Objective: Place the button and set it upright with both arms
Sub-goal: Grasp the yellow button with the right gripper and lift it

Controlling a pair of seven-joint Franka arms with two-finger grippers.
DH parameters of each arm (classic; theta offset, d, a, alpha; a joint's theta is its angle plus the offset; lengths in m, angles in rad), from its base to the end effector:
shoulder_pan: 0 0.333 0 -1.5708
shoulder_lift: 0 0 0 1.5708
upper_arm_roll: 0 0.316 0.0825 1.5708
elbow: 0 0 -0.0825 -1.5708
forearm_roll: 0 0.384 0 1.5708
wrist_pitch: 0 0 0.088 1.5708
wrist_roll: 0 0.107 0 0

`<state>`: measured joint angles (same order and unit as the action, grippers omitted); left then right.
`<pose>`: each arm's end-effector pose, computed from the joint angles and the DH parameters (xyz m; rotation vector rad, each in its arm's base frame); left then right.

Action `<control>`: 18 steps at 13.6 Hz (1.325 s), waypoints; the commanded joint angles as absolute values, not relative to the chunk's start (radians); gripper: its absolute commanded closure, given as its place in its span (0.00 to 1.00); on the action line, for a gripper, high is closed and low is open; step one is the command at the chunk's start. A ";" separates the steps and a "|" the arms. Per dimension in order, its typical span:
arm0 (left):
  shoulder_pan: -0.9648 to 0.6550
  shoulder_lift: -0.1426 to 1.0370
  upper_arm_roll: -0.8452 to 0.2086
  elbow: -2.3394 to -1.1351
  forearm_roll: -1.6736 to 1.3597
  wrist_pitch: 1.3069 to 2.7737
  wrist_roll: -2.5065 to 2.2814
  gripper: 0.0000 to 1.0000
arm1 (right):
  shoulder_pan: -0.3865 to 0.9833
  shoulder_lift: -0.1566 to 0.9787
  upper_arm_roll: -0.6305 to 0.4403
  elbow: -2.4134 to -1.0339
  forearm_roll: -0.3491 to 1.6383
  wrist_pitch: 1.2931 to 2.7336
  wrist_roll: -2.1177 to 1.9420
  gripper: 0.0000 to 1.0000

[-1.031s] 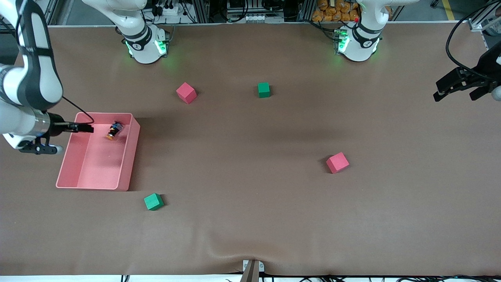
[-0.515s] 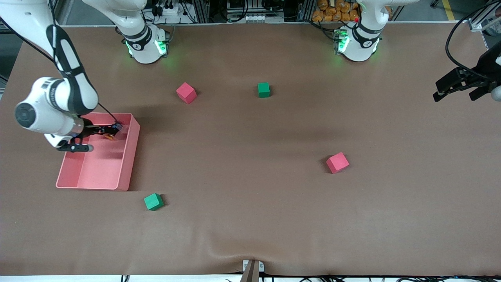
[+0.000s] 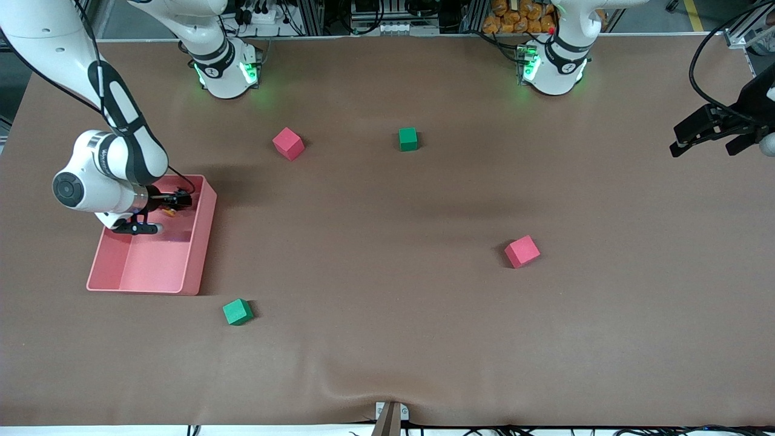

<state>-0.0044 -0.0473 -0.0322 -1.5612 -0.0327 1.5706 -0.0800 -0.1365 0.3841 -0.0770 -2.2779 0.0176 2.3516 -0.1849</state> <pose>0.5396 -0.0237 0.6549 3.1053 0.0659 0.0851 0.4849 -0.1070 0.1643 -3.0621 0.0641 0.4735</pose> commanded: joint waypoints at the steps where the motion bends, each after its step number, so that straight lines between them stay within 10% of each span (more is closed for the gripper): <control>1: -0.003 -0.044 -0.031 -1.548 -0.055 1.557 -0.061 0.00 | -0.146 0.414 -0.067 -2.278 0.006 2.401 -0.198 0.00; 5: -0.002 -0.045 -0.032 -1.548 -0.055 1.557 -0.061 0.00 | -0.146 0.419 -0.064 -2.276 0.006 2.395 -0.196 0.04; 6: -0.002 -0.046 -0.032 -1.549 -0.055 1.557 -0.061 0.00 | -0.146 0.419 -0.064 -2.273 0.008 2.388 -0.192 0.48; 8: -0.002 -0.044 -0.031 -1.551 -0.055 1.557 -0.061 0.00 | -0.138 0.419 -0.063 -2.273 0.008 2.385 -0.184 0.82; 18: -0.002 -0.038 -0.031 -1.551 -0.055 1.557 -0.061 0.00 | -0.137 0.419 -0.063 -2.263 0.008 2.384 -0.190 0.86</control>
